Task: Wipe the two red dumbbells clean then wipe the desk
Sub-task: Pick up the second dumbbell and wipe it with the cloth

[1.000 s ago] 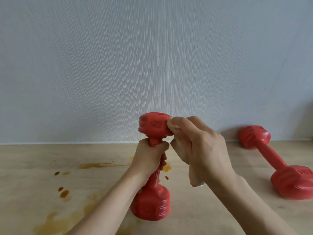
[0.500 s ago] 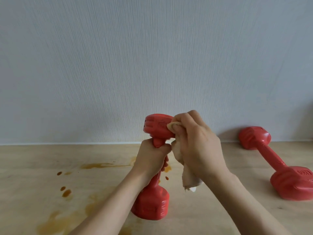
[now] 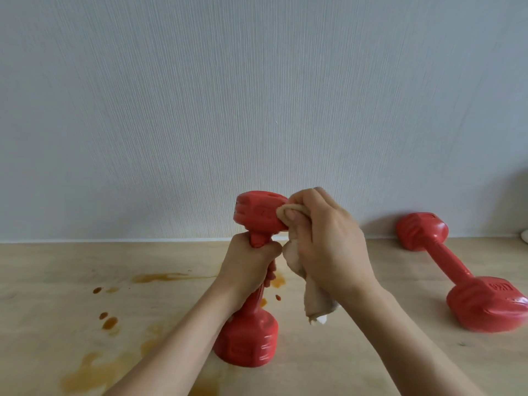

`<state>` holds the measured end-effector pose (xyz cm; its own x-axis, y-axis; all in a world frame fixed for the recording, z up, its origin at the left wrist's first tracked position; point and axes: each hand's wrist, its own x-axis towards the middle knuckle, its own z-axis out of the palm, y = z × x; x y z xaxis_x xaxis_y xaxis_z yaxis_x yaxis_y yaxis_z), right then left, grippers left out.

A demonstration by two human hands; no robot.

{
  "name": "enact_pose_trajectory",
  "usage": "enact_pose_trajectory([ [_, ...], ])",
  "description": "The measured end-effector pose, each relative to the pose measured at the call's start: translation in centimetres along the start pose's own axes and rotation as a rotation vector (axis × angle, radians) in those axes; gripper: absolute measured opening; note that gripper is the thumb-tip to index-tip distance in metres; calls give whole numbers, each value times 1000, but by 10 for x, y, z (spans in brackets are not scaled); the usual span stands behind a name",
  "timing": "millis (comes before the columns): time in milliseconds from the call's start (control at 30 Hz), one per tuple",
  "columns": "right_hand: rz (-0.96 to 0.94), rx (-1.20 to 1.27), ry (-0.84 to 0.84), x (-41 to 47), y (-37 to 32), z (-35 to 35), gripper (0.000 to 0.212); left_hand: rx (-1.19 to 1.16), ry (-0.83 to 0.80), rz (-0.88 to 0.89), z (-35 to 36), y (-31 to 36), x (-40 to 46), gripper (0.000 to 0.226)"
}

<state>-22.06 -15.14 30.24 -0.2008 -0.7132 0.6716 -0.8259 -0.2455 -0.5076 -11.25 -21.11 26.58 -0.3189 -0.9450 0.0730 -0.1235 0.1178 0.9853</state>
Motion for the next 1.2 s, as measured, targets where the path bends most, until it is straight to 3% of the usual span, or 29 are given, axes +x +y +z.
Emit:
enact_pose_trajectory([
  [167, 228, 153, -71, 6, 27, 4, 13, -4, -15, -10, -2, -2, 1, 30],
  [333, 258, 255, 27, 6, 27, 14, 8, -38, 8, -48, -5, -5, 5, 30],
  [467, -9, 190, 263, 7, 14, 10, 11, -45, 21, -59, -3, -7, 8, 29],
  [533, -175, 71, 174, 0, 13, 20, 24, -34, 13, -59, -2, -5, 7, 25],
  [633, -207, 69, 64, -14, 23, 42, 48, -43, 11, -61, -4, -5, 8, 20],
  [700, -170, 152, 90, -18, 28, 44, 44, -68, -2, -62, -5, -5, 6, 19],
  [867, 139, 450, 67, -13, 33, 37, 25, -39, -24, -39, -6, -5, 5, 26],
  [933, 153, 401, 54, -15, 32, 38, 27, -37, -20, -42, -8, -5, 5, 27],
  [1067, -32, 99, 127, -15, 25, 35, 35, -72, 18, -61, -10, -5, 5, 27],
  [1200, -49, 98, 192, -15, 25, 32, 40, -82, -3, -54, -8, -5, 3, 26],
])
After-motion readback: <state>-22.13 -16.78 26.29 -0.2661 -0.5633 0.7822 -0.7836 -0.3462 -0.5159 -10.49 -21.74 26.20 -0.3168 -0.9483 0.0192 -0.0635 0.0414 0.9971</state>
